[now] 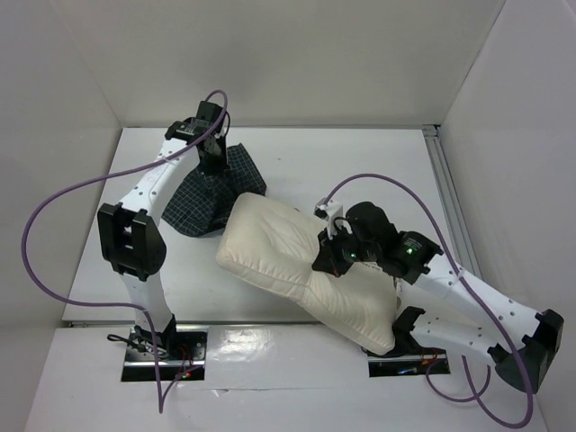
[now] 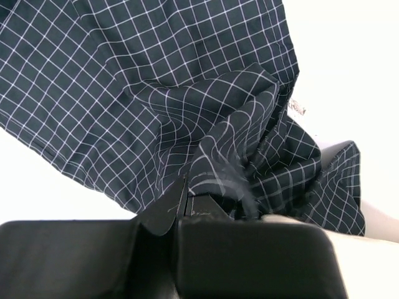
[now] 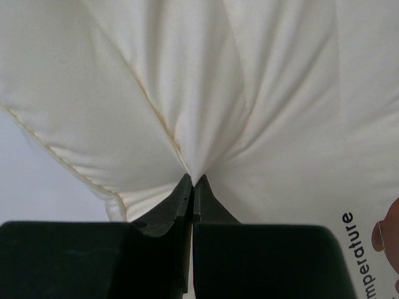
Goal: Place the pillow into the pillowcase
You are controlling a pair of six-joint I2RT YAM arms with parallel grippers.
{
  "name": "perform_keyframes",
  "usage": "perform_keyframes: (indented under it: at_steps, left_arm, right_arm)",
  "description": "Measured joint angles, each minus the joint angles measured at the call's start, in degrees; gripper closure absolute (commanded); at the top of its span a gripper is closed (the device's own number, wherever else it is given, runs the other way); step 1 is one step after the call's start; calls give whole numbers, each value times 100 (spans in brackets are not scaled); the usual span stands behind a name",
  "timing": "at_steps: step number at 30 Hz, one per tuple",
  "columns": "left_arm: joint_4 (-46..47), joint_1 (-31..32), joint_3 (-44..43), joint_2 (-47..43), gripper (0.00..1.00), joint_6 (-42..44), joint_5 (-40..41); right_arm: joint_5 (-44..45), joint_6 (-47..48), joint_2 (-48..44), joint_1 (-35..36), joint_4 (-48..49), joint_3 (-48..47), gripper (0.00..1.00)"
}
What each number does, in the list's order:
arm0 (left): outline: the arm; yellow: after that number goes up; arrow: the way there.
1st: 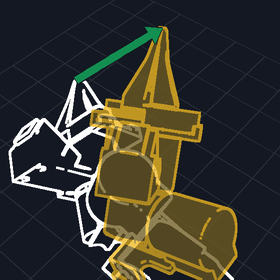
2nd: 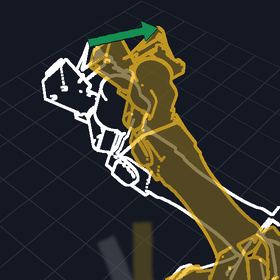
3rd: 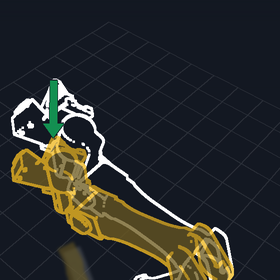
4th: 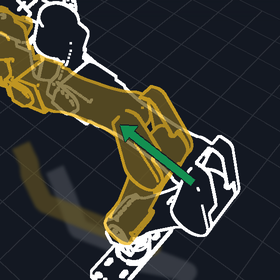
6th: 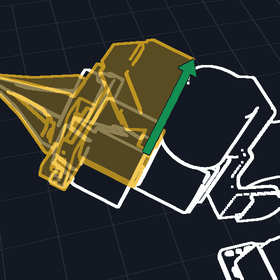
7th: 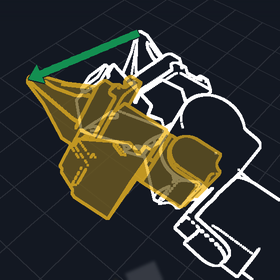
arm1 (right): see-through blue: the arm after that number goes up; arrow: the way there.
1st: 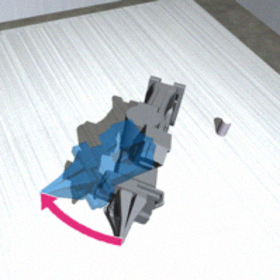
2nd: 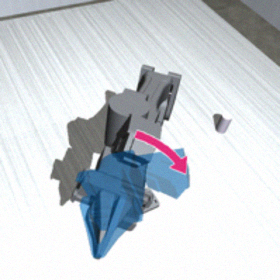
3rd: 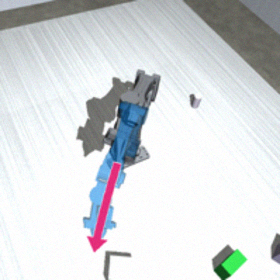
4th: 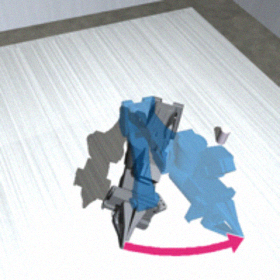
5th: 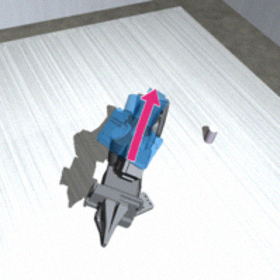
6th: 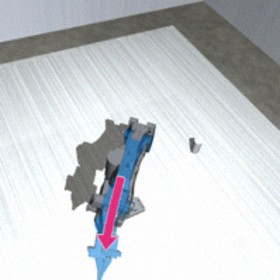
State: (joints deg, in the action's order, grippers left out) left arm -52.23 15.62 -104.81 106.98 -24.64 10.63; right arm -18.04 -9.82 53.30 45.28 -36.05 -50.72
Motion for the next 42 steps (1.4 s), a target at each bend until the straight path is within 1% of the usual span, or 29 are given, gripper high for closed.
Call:
perform_keyframes:
  at_steps: [5,10,14,19,25,30,34,37,42]
  left_arm:
    - [22,0,50,-9,100,0,-2]
    - [125,0,522,-319,100,-2,-13]
    - [133,2,925,-887,100,2,-59]
    - [138,0,1368,-1615,100,31,-199]
    - [212,0,1639,-1705,100,31,-201]
    - [243,7,1718,-1705,100,31,-199]
    - [273,7,1696,-1646,100,37,-192]
    - [271,7,1517,-1423,100,42,-170]
    - [299,9,1226,-1147,100,44,-153]
  right_arm:
    - [33,50,162,101,48,0,100]
    - [256,11,369,109,92,0,100]
    - [837,-179,776,125,92,-42,100]
    - [1729,-396,835,127,42,-186,100]
    - [2114,-424,868,125,-4,-575,100]
    - [1915,-308,632,122,-79,-627,100]
    - [1423,-85,138,122,-214,-627,100]
    - [1001,61,-188,125,-269,-627,100]
    - [592,214,-131,125,-352,-619,100]
